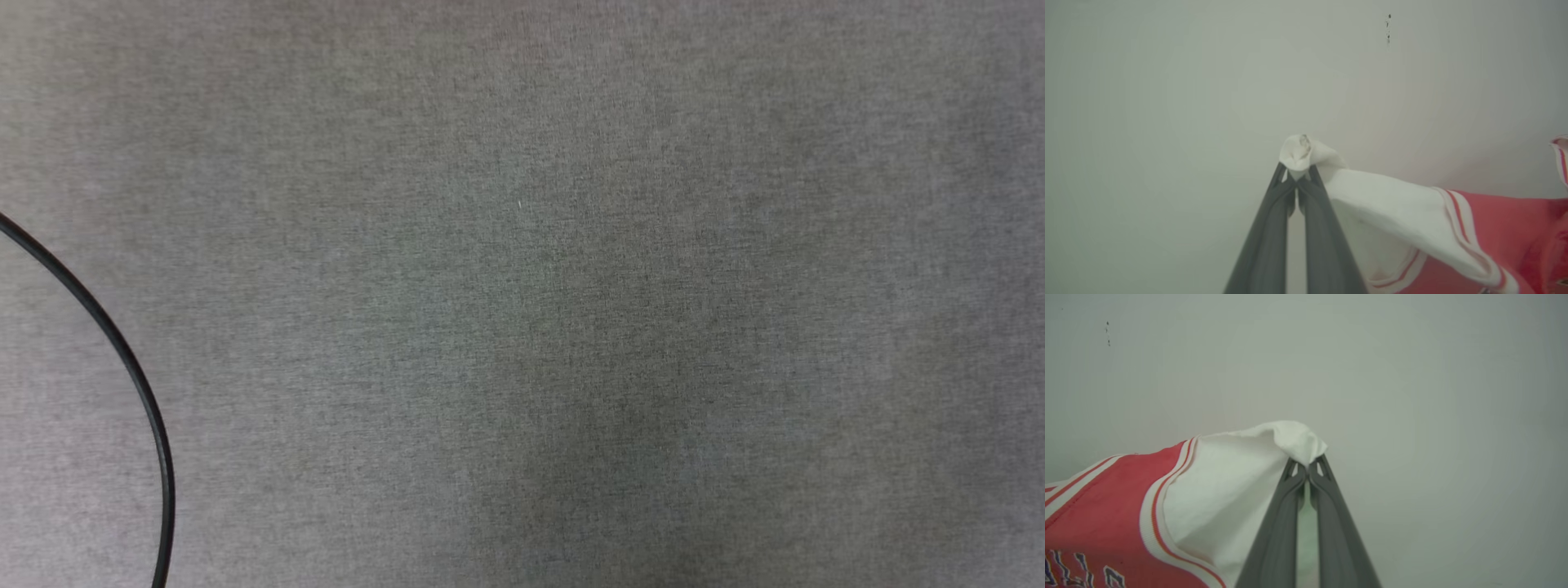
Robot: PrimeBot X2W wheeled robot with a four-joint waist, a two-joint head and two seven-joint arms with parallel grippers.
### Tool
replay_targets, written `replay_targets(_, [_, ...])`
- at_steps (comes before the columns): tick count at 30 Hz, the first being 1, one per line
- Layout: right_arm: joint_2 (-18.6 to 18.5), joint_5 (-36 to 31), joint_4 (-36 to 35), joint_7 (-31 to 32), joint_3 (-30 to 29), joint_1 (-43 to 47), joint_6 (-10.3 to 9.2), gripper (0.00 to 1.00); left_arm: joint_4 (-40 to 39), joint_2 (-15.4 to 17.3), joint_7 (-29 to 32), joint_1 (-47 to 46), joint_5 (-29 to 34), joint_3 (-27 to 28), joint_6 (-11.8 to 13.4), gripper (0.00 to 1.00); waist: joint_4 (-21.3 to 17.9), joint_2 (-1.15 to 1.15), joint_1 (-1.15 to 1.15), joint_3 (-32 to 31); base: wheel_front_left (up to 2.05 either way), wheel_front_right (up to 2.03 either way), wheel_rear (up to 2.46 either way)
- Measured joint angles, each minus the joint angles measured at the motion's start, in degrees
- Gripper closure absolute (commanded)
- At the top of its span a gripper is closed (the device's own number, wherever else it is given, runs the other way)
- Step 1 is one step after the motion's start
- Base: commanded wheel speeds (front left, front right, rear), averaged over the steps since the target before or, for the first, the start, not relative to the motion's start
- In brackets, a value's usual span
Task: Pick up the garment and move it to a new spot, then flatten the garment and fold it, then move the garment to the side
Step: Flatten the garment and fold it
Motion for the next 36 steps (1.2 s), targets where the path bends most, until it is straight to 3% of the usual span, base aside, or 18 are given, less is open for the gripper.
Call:
replay_targets(10, [-0.1,1.9,10.0,-2.7,4.6,-0.5,0.0,1.0,7.5,-1.8,-2.7,2.4,-3.1,-0.4,-1.4,1.0,0.3,0.0,0.0,3.3,0.0,0.0,0.0])
replay_targets(17, [0.5,6.4,14.9,-4.3,9.3,8.8,0.0,1.0,13.0,-3.8,-5.4,10.5,-5.8,-1.4,-2.0,1.0,0.9,0.0,0.0,1.5,0.0,0.0,0.0])
replay_targets(25, [0.3,14.2,14.5,-6.0,15.8,30.0,0.0,1.0,16.0,-5.2,-10.8,28.3,-9.4,-2.6,-2.3,1.0,1.1,0.0,-0.01,-5.6,0.0,0.0,0.0])
replay_targets(27, [-0.2,17.2,12.8,-6.3,16.8,38.6,0.0,1.0,15.0,-5.8,-12.1,36.5,-11.3,-2.9,-2.3,1.0,1.2,0.0,-0.01,-9.2,0.0,0.0,0.0])
replay_targets(36, [-2.0,22.0,5.3,-7.1,14.9,63.1,0.0,1.0,7.1,-5.0,-13.7,60.0,-13.0,-1.2,-1.8,1.0,1.3,0.0,-0.02,-20.3,0.0,0.0,0.0])
